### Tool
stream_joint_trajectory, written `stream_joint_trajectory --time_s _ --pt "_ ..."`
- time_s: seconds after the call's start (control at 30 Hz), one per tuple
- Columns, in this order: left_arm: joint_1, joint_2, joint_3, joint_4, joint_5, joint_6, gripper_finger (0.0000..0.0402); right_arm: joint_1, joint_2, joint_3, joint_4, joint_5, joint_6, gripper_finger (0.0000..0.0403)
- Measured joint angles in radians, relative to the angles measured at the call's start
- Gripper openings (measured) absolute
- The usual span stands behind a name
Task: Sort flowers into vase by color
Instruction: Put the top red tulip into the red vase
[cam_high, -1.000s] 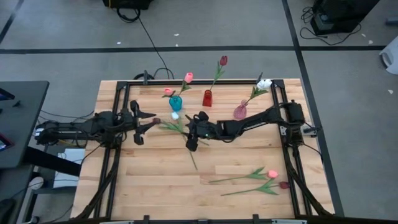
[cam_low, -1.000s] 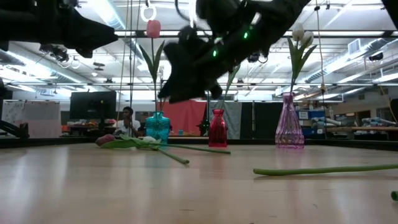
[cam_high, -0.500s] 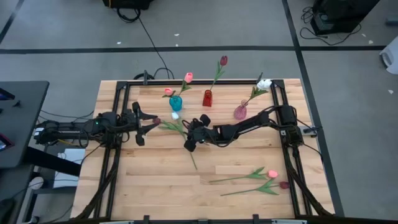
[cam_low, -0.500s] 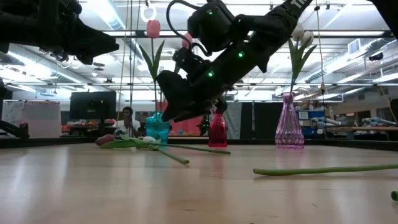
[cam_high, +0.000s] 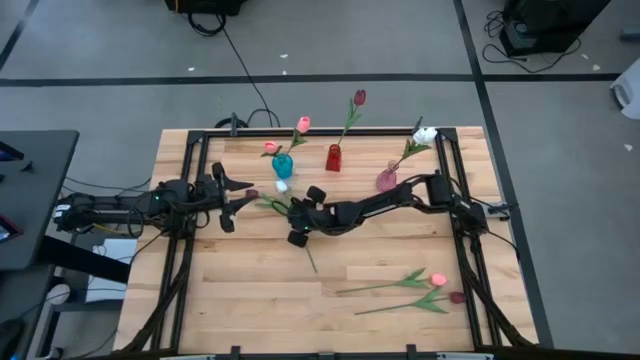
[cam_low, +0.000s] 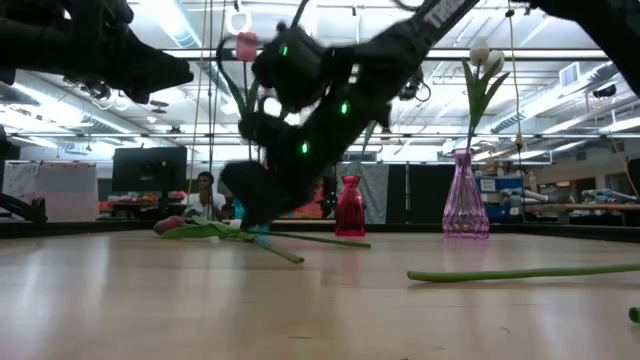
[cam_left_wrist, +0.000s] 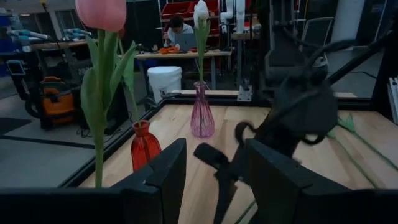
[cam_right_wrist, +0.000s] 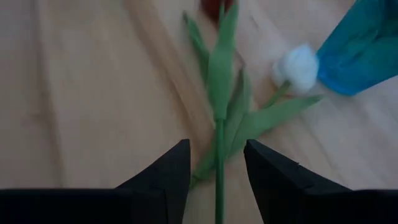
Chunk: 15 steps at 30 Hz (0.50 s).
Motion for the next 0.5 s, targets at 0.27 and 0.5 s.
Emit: stream_joint_trajectory --time_s 0.27,0.5 --pt "0.0 0.0 0.0 -0.014 0.0 -0.001 0.0167 -0.024 0.029 0.003 0.018 -0.02 0.001 0.0141" --pt "0.0 0.0 0.0 -0.017 -0.002 -0.001 0.0167 -0.024 0.02 0.002 0.004 -0.024 0.023 0.0037"
